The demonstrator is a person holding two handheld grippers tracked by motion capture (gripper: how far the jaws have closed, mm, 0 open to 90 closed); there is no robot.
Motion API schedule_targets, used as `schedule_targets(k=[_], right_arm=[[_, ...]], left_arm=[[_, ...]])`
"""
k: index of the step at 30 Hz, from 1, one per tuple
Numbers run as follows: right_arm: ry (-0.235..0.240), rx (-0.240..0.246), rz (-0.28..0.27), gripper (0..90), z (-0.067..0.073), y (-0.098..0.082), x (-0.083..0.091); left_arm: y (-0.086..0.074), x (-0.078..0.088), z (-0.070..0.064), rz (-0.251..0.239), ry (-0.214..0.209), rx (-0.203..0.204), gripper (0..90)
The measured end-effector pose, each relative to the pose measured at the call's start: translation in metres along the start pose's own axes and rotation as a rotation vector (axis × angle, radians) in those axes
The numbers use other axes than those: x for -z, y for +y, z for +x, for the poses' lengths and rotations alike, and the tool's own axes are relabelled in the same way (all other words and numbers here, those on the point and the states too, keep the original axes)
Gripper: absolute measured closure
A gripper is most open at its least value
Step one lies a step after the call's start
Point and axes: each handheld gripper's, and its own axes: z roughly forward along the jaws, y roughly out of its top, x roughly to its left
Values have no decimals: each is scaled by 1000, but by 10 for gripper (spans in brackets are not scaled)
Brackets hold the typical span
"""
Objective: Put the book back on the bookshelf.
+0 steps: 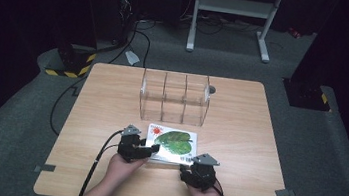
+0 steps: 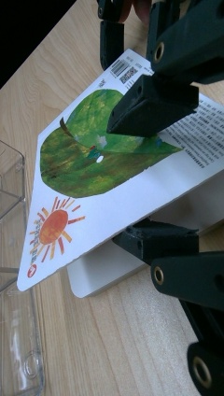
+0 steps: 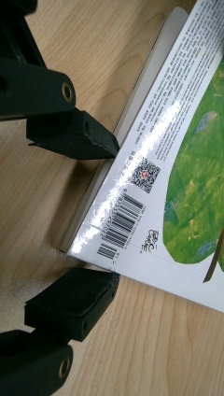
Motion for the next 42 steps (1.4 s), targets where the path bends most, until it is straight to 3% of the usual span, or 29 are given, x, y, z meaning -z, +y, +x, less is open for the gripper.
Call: schedule_targets(k=[8,19,25,29,42], right_arm=[[-5,7,-1,342,1,0,0],[-10,26,3,341,2,0,0],[-16,42,14,339,3,-1,0],[17,20,7,351,-1,-2,3],[31,19,-17,363,-5,-4,8]], left_arm=[[-1,-2,0,17,5,-25,423],[-2,2,3,10,8,-77,526],[-4,2,4,6,5,-83,551],[-4,2,4,3,2,-79,569],[-8,4,-4,-24,53,-197,589]])
